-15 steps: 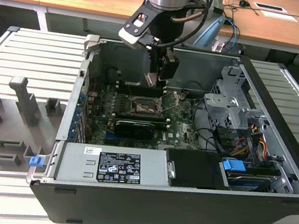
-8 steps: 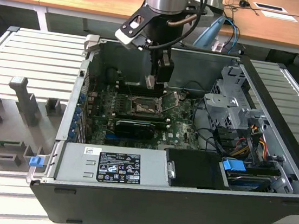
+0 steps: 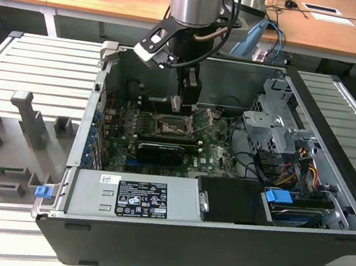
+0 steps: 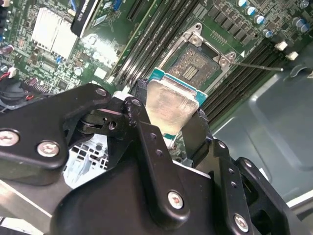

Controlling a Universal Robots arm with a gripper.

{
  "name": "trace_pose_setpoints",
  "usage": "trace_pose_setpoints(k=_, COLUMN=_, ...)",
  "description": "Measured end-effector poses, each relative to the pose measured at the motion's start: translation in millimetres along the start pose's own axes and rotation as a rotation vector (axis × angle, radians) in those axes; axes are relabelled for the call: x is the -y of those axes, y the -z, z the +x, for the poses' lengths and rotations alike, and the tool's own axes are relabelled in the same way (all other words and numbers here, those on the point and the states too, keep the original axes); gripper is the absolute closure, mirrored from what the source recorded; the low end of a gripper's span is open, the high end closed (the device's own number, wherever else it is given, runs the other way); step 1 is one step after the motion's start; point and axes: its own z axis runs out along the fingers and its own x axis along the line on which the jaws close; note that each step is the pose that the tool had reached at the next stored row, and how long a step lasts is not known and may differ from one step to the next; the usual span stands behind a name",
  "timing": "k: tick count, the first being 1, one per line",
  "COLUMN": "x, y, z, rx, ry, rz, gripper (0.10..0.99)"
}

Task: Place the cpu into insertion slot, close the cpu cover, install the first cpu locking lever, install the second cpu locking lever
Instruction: 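Place the cpu into insertion slot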

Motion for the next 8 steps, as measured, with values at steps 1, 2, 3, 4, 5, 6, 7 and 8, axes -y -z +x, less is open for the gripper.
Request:
trace_pose_setpoints(k=1, x=0.2, y=-1.9, z=0.8, rx=0.0002, ry=0.000, rz=0.000, gripper=0.557)
trace_pose_setpoints(k=2, x=0.4, y=-4.8, z=2.0, rx=0.0006, ry=-0.006, rz=0.000, gripper=0.557)
trace_pose_setpoints(k=3, x=0.5, y=-6.8, z=2.1, rx=0.0017, ry=-0.021, rz=0.000, gripper=0.557)
trace_pose_setpoints(k=4, x=0.6, y=-8.8, z=2.1, rx=0.0030, ry=-0.036, rz=0.000, gripper=0.557)
trace_pose_setpoints(k=5, x=0.9, y=-10.6, z=2.3, rx=0.0040, ry=-0.048, rz=0.000, gripper=0.557)
trace_pose_setpoints(k=6, x=1.4, y=-14.7, z=5.3, rx=0.0050, ry=-0.055, rz=0.000, gripper=0.557)
trace_pose_setpoints(k=7, x=2.4, y=-17.5, z=8.6, rx=0.0050, ry=-0.056, rz=-0.001, gripper=0.557)
trace_pose_setpoints(k=8, x=3.4, y=-19.5, z=11.3, rx=0.0049, ry=-0.056, rz=-0.001, gripper=0.557)
